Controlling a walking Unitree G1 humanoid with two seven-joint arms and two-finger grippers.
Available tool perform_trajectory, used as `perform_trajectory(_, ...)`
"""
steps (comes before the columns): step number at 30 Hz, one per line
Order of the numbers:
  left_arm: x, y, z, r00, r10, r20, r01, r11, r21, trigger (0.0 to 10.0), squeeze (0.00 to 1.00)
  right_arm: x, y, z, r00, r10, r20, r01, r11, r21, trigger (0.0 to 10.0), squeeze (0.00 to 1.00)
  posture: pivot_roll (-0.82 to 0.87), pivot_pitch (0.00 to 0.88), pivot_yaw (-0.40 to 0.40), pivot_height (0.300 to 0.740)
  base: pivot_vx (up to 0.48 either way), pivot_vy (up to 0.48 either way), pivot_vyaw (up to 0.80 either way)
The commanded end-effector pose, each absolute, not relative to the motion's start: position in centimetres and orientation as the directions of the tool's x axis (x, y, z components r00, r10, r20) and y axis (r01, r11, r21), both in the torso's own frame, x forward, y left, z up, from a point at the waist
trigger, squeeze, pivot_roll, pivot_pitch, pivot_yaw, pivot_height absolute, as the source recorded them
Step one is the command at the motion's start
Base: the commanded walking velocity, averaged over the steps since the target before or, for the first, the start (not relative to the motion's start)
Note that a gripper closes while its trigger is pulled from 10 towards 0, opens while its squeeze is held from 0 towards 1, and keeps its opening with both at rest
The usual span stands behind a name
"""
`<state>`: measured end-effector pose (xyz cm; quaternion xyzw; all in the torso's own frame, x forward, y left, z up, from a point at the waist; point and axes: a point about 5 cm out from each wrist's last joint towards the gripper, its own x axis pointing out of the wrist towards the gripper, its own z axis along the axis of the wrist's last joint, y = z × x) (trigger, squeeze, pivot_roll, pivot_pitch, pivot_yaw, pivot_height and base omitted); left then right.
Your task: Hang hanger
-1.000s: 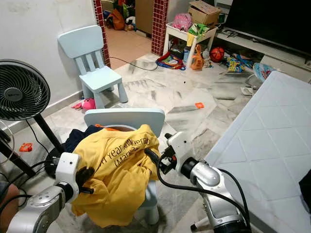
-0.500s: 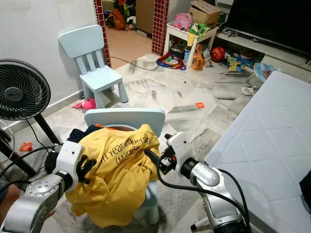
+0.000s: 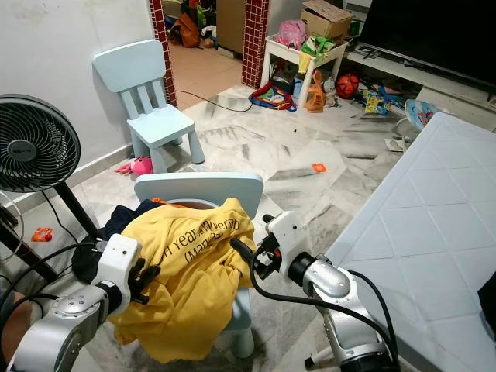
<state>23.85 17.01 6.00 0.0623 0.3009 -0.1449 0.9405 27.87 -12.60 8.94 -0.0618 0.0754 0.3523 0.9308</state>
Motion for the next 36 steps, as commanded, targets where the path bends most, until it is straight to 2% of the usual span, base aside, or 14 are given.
perform_trajectory(1, 23.6, 17.3, 5.7, 0.771, -0.224, -0.596, 0.312, 0.949, 0.048, 10.0, 0.00, 27.8, -12.5, 8.8, 0.729, 0.655, -0.198, -0.676, 0.734, -0.062, 10.0, 0.00, -0.09, 0.042, -0.049, 0.740, 0.000, 0.000, 0.00)
perform_trajectory(14, 23.6, 19.1, 5.2, 0.777, -0.154, -0.610, 0.278, 0.954, 0.113, 10.0, 0.00, 27.9, -12.6, 8.7, 0.729, 0.653, -0.204, -0.675, 0.736, -0.056, 10.0, 0.00, -0.08, 0.053, -0.052, 0.740, 0.000, 0.000, 0.00)
perform_trajectory(19, 24.5, 19.2, 5.6, 0.802, -0.138, -0.581, 0.260, 0.957, 0.131, 10.0, 0.00, 27.9, -12.6, 8.7, 0.729, 0.654, -0.204, -0.675, 0.735, -0.057, 10.0, 0.00, -0.09, 0.054, -0.054, 0.740, 0.000, 0.000, 0.00)
perform_trajectory(27, 26.1, 18.7, 6.1, 0.825, -0.150, -0.545, 0.259, 0.958, 0.127, 10.0, 0.00, 27.9, -12.6, 8.7, 0.732, 0.651, -0.203, -0.673, 0.737, -0.060, 10.0, 0.00, -0.09, 0.055, -0.049, 0.740, 0.000, 0.000, 0.00)
perform_trajectory(36, 26.0, 18.1, 5.3, 0.802, -0.173, -0.571, 0.280, 0.954, 0.105, 10.0, 0.00, 27.9, -12.6, 8.8, 0.733, 0.649, -0.202, -0.671, 0.739, -0.061, 10.0, 0.00, -0.10, 0.057, -0.046, 0.740, 0.000, 0.000, 0.00)
